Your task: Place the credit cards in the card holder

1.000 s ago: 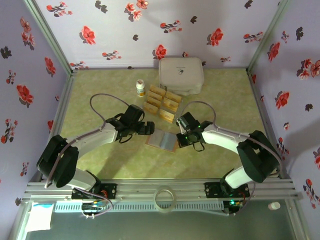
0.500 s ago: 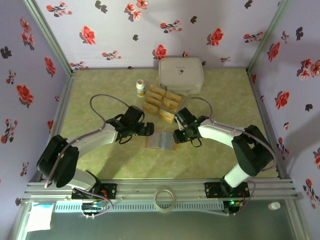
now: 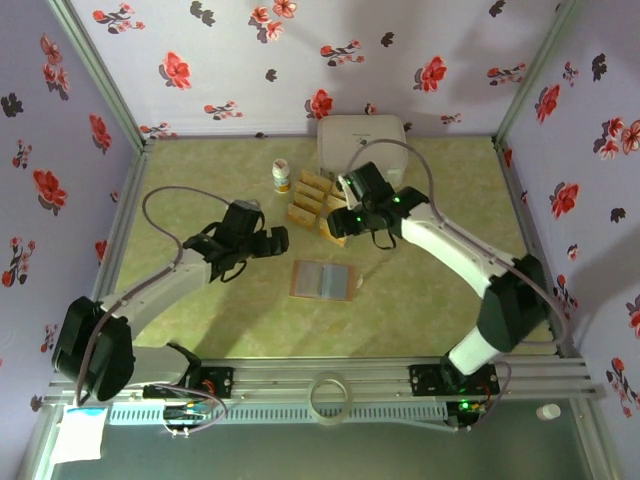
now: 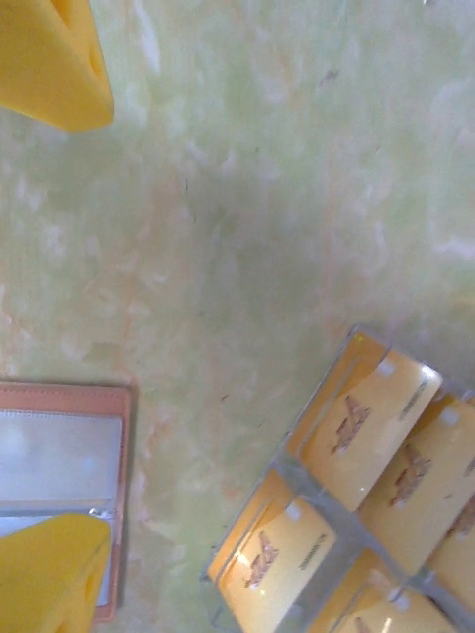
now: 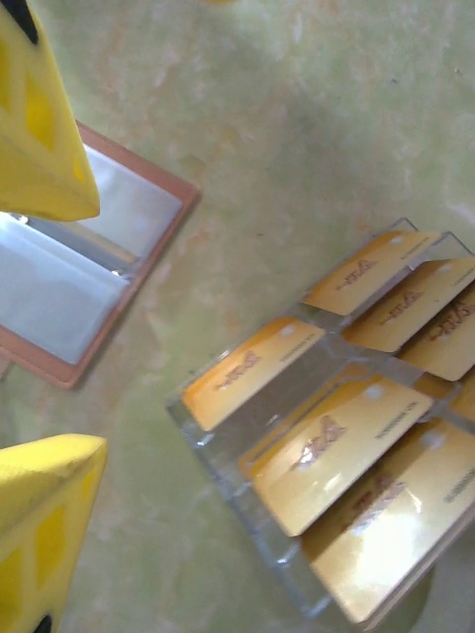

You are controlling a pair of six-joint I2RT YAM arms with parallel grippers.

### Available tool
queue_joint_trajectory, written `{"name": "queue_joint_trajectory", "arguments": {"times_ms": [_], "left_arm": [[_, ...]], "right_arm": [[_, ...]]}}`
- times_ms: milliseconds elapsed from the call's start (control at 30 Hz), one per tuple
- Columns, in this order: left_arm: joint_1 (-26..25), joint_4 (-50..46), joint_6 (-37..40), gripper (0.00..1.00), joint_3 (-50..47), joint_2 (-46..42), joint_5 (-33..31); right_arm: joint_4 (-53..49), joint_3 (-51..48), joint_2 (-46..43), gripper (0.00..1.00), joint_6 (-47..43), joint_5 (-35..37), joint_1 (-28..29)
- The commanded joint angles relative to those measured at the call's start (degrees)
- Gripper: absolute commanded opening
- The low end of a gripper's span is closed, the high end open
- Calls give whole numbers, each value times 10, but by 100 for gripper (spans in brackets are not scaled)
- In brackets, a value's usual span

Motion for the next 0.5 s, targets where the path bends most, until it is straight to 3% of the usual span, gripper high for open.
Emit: {"name": "queue_joint_trajectory", "arguments": {"times_ms": [0,200,467], "left_arm": [[25,-39,-8,100,4,-13,1],[59,-39,-19,100,-15,-24,37],[70,-28,-19,100,-36,-38,48]], "right_arm": [[-63,54,71,57,-49,20,-5],[-98,133,166,50,-76,46,-2],[-117,173,228,50,-107,99,11]]}}
